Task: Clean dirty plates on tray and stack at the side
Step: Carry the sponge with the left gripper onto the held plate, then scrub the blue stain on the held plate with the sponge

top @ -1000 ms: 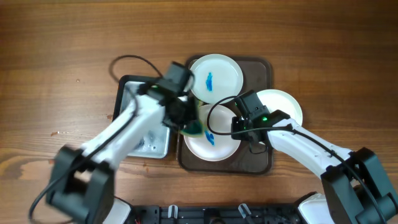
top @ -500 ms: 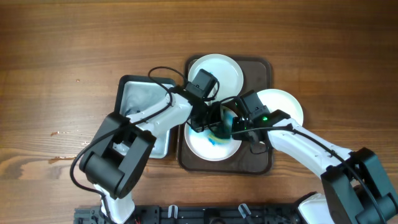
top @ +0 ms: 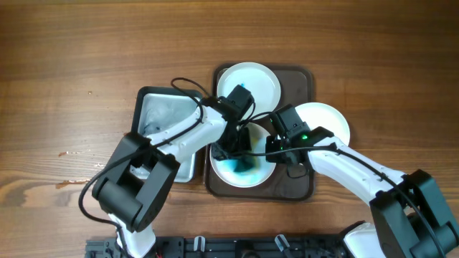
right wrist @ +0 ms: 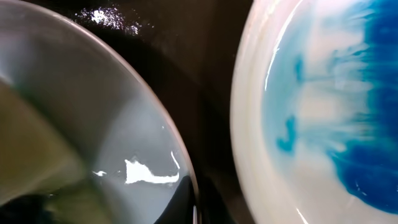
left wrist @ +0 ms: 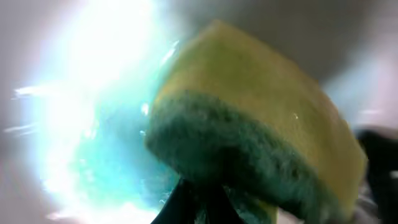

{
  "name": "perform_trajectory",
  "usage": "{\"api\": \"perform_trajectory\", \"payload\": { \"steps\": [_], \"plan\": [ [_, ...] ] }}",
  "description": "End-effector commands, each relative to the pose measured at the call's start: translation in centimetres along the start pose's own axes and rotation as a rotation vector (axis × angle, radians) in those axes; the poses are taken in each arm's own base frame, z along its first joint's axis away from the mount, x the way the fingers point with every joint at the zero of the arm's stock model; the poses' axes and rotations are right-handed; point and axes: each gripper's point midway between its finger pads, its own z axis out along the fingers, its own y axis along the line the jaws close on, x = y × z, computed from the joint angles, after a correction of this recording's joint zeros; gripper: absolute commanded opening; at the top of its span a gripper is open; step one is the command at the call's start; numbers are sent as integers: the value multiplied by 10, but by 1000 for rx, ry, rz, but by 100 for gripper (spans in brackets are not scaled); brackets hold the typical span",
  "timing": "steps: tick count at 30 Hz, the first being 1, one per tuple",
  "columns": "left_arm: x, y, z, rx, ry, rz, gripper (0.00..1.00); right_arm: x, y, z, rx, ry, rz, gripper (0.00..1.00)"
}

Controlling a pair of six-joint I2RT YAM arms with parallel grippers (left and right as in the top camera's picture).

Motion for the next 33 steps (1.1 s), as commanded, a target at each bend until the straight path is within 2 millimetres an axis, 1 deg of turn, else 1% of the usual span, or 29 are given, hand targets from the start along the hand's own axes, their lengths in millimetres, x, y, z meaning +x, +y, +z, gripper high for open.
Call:
{"api": "perform_trajectory", "payload": {
  "steps": [1,6,10,12,13,14,15,17,19,20,22,27,30,33],
  "plan": [
    [-16,87,2,-401,-145,-66,4,-5,-12,5,62,-17,30,4],
    [-26,99,-8,-450,-205,-102,4,-5,-12,5,63,-16,27,4],
    [-31,99,-8,-424,-217,-147,4,-4,-12,5,64,-14,27,4],
    [-33,79,0,-314,-192,-128,4,-4,-12,5,64,-14,27,4],
    [-33,65,4,-242,-170,-114,4,-4,-12,5,64,-14,27,4],
    [-31,45,9,-140,-135,-96,4,-4,-12,4,64,-14,27,4],
    [-30,32,10,-74,-114,-76,4,-4,-12,5,64,-13,27,5],
    [-26,-4,11,96,-73,-25,4,-4,-13,5,66,-11,27,4],
    [-25,-32,10,203,-67,23,4,-3,-13,4,67,-9,27,4],
    [-25,-41,9,236,-71,44,4,-3,-13,5,68,-8,28,4],
    [-23,-54,11,268,-79,72,4,-3,-13,5,68,-7,28,4],
    [-11,-69,22,306,-33,97,4,-3,-13,4,68,-7,27,4],
    [4,-77,31,341,43,115,4,-2,-14,5,69,-6,27,4],
    [19,-86,30,384,107,141,4,-3,-14,5,69,-7,27,4]
  ]
}}
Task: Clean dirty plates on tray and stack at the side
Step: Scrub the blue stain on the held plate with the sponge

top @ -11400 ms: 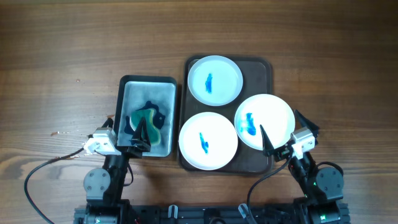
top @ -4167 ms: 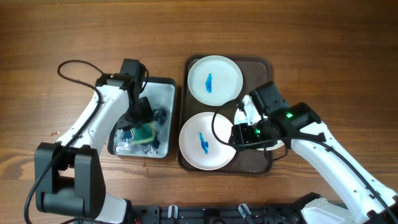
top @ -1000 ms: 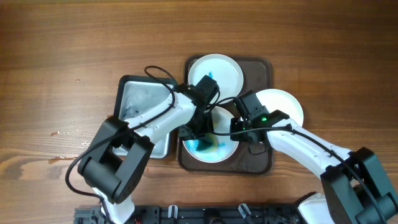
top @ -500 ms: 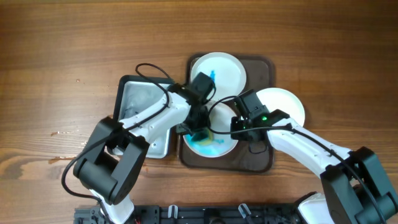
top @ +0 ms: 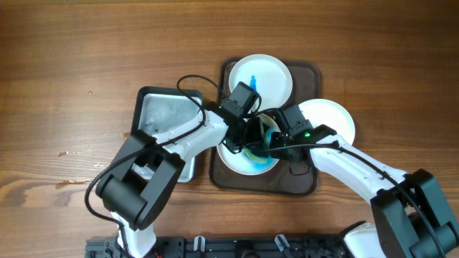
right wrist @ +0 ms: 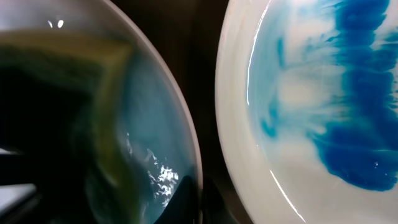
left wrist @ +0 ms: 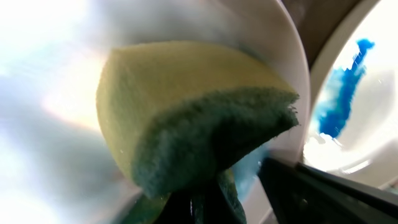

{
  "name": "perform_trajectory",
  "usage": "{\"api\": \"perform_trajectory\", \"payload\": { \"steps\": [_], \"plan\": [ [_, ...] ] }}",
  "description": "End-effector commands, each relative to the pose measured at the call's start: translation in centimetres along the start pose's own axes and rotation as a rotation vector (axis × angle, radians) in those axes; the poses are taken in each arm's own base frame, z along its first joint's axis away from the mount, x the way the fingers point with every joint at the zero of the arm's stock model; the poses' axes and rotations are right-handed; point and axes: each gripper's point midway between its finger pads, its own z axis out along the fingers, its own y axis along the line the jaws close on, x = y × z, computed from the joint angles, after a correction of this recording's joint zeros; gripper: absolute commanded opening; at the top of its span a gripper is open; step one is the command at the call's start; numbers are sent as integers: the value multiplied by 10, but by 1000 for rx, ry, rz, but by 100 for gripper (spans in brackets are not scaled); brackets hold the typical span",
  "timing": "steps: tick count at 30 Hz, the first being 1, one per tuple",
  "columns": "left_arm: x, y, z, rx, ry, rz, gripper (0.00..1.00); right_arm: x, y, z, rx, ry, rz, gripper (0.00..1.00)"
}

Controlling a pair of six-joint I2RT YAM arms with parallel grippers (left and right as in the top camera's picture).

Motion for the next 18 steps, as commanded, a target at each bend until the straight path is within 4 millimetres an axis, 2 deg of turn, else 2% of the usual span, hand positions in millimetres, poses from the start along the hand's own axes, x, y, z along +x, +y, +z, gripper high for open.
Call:
{"api": "perform_trajectory", "payload": {
  "steps": [1,4,7,11,14,18],
  "plan": [
    [55,-14,24,83,231,16,4,8,1,5,10,28,-22,4],
    [65,-15,24,78,265,30,4,8,0,5,10,28,-22,4],
    [68,2,22,9,276,-2,4,9,0,5,12,31,-22,4],
    [62,39,15,-148,246,-67,4,9,0,5,13,33,-22,4],
    [54,72,0,-293,198,-112,4,9,0,5,13,33,-22,4],
    [41,104,-27,-450,114,-136,4,9,0,5,13,33,-22,4]
  ]
}}
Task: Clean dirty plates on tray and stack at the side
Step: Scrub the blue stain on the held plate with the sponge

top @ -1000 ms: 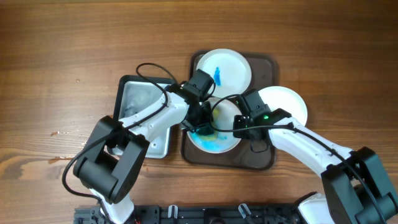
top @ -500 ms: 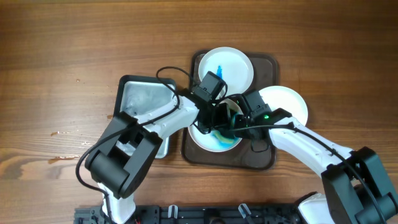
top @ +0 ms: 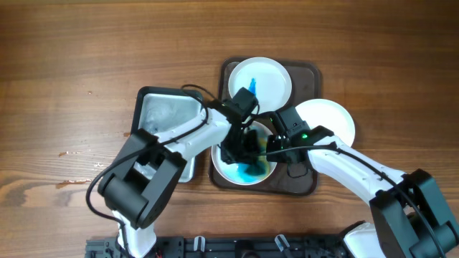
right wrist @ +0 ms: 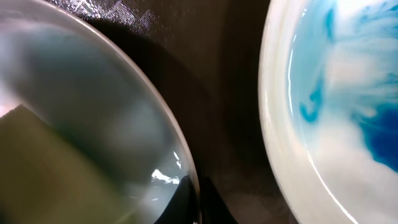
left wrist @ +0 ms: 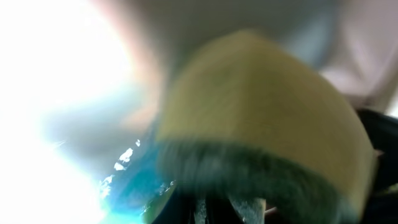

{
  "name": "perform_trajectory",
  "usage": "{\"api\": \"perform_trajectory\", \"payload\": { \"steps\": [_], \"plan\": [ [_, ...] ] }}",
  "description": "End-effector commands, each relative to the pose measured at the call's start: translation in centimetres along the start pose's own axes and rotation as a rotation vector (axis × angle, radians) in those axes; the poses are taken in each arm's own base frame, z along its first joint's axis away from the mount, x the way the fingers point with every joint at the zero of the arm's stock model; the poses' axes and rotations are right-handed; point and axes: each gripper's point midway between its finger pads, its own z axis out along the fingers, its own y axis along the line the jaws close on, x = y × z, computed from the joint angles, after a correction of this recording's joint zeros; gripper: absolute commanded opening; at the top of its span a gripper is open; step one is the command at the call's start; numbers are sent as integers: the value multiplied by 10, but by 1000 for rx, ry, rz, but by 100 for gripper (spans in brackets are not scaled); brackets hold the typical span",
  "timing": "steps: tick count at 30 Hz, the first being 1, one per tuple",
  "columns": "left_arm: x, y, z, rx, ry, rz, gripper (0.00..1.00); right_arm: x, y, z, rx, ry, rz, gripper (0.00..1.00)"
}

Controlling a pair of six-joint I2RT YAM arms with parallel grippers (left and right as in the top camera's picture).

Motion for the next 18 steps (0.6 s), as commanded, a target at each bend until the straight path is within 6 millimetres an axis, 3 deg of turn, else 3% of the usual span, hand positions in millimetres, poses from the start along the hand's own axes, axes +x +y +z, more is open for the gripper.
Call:
{"api": "perform_trajectory", "payload": {
  "steps": [1,5,8,12,18],
  "plan": [
    [-15,78,-12,-317,-128,-73,4,-1,-10,5,49,-3,5,4],
    [-29,101,-42,-439,-251,-85,4,-1,-10,5,48,-3,6,4],
    [-39,105,-59,-473,-335,-80,4,-1,-10,5,49,-3,6,4],
    [-50,93,-61,-427,-391,-62,4,-1,-10,5,48,-3,6,4],
    [-55,41,-44,-228,-395,21,4,0,-10,5,49,-3,5,4]
  ]
}}
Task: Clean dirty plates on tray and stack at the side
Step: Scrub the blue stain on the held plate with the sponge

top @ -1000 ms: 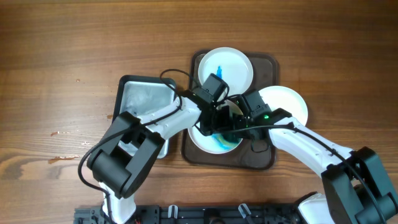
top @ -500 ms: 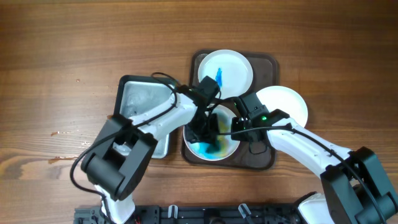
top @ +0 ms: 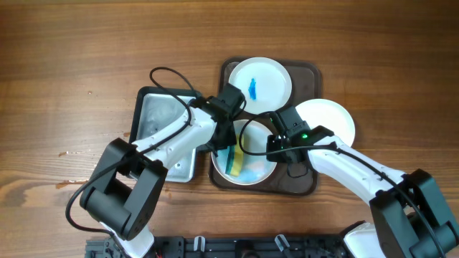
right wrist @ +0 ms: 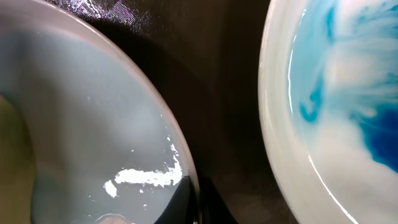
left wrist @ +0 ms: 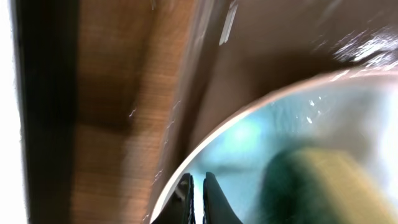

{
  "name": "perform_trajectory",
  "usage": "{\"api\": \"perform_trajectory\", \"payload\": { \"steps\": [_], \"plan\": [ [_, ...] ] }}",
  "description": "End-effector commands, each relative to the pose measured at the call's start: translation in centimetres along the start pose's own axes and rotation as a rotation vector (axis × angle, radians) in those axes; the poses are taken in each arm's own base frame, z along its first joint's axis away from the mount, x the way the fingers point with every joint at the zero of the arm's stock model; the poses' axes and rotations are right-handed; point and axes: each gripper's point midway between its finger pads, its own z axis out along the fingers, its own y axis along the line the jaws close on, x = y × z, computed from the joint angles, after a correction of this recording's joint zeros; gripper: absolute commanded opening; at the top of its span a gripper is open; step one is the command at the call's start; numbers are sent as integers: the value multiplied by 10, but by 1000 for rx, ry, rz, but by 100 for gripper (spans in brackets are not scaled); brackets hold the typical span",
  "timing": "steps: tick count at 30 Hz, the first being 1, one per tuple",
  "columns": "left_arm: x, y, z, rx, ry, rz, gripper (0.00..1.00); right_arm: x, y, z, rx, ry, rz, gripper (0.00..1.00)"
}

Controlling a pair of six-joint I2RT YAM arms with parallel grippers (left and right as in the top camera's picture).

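Observation:
The near plate (top: 251, 172) sits on the dark brown tray (top: 301, 183), pale blue and wet inside. A yellow and green sponge (top: 233, 159) lies loose in it, also in the left wrist view as the sponge (left wrist: 317, 180). My left gripper (top: 217, 148) is shut on the plate's left rim, the thin rim between its fingertips (left wrist: 186, 190). My right gripper (top: 271, 147) is shut on the right rim of the near plate (right wrist: 81, 124). The far plate (top: 259, 80) on the tray carries a blue stain, which also shows on the far plate (right wrist: 336, 93).
A clean white plate (top: 330, 122) lies on the wooden table, against the tray's right edge. A wet metal basin (top: 161, 118) stands left of the tray, under my left arm. Cables loop above both wrists.
The sponge has left my left gripper and lies in the near plate. That gripper has moved to the plate's left rim and shut on it. The right gripper holds the right rim as before.
My left gripper held the sponge on the blue-stained near plate while the right gripper held its right rim. Then the sponge was at the plate's far right edge and the tray stood further right. Then it was mid-plate again. Now the blue is fainter and the sponge lies free.

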Motion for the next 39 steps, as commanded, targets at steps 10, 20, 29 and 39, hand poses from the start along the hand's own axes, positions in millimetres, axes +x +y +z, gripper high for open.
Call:
{"api": "perform_trajectory", "payload": {
  "steps": [10,20,29,39],
  "plan": [
    [28,-58,-20,295,114,125,9,1,-12,5,56,3,5,4],
    [26,-49,-65,390,118,126,48,2,-12,5,57,5,5,4],
    [58,-54,-23,320,144,274,50,2,-12,5,59,9,6,4],
    [73,-73,15,346,189,333,35,2,-12,5,59,9,6,4]
  ]
}}
